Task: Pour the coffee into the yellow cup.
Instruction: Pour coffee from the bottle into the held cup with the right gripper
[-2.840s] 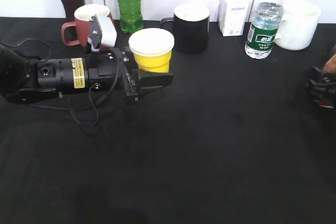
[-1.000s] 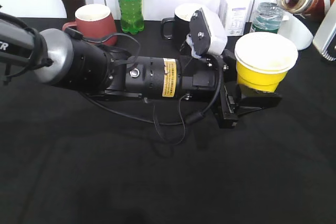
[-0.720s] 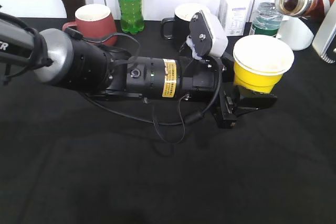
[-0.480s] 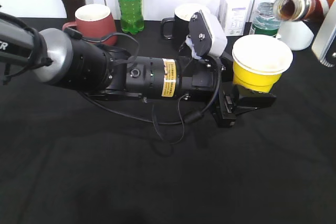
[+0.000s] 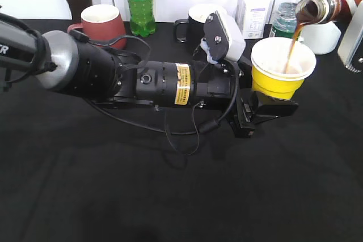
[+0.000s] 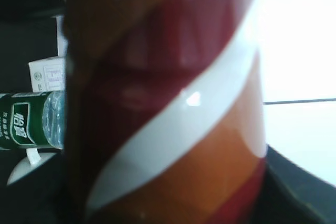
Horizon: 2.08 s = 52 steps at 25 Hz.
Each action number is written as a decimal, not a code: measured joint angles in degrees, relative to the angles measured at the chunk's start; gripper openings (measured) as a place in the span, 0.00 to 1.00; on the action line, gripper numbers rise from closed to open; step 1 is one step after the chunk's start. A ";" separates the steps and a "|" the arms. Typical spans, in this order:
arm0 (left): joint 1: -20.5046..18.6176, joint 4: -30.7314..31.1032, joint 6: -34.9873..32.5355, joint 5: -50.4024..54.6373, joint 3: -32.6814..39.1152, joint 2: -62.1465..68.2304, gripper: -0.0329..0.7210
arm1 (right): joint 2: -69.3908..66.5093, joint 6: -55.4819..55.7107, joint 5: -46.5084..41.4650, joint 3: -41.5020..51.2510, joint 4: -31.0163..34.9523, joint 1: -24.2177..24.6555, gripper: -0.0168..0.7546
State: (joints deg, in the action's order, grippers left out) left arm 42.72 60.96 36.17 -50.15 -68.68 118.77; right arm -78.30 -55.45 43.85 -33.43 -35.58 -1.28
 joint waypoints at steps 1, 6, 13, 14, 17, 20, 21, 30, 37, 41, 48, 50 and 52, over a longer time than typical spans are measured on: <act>0.00 0.01 0.00 0.00 0.00 0.00 0.68 | 0.00 -0.27 0.00 0.00 0.05 0.00 0.71; 0.00 -0.01 0.00 0.06 0.00 0.00 0.68 | 0.00 -0.58 0.00 0.00 0.12 0.00 0.71; 0.00 -0.06 0.00 0.02 0.00 0.00 0.66 | 0.00 -0.81 0.00 0.00 0.12 0.00 0.71; 0.00 -0.06 0.00 0.02 0.00 0.00 0.66 | 0.00 -1.38 0.00 0.00 0.12 0.00 0.71; 0.00 -0.06 0.00 0.02 0.00 0.00 0.66 | 0.00 -2.39 0.00 0.00 0.12 0.00 0.71; 0.00 -0.06 0.00 0.02 0.00 0.00 0.66 | 0.00 -2.46 0.00 0.00 0.13 0.00 0.71; 0.00 -0.06 0.00 0.02 0.00 0.00 0.66 | 0.00 -2.46 0.00 0.00 0.13 0.00 0.71; 0.00 -0.06 0.11 0.02 0.00 0.00 0.66 | 0.00 -5.93 0.00 0.00 2.29 0.00 0.71; 0.00 -0.06 0.11 0.02 0.00 0.00 0.66 | 0.06 -8.00 0.00 0.00 3.16 0.00 0.71; 0.00 -0.06 1.15 0.02 0.00 0.00 0.66 | 0.06 -9.46 0.00 0.00 3.15 0.00 0.71; 0.00 -0.06 1.65 0.02 0.00 0.00 0.65 | 0.06 -10.37 0.00 0.00 3.17 0.00 0.71; 0.00 -0.06 1.96 0.02 0.00 0.00 0.65 | 0.06 -10.37 0.00 0.00 3.17 0.00 0.71; 0.00 0.04 2.07 0.07 0.00 0.00 0.65 | 0.06 -10.37 0.00 0.00 3.17 0.00 0.71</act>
State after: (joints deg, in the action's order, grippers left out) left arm 42.72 61.00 38.23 -50.07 -68.68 118.77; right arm -78.24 -65.82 43.85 -33.43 -32.42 -1.28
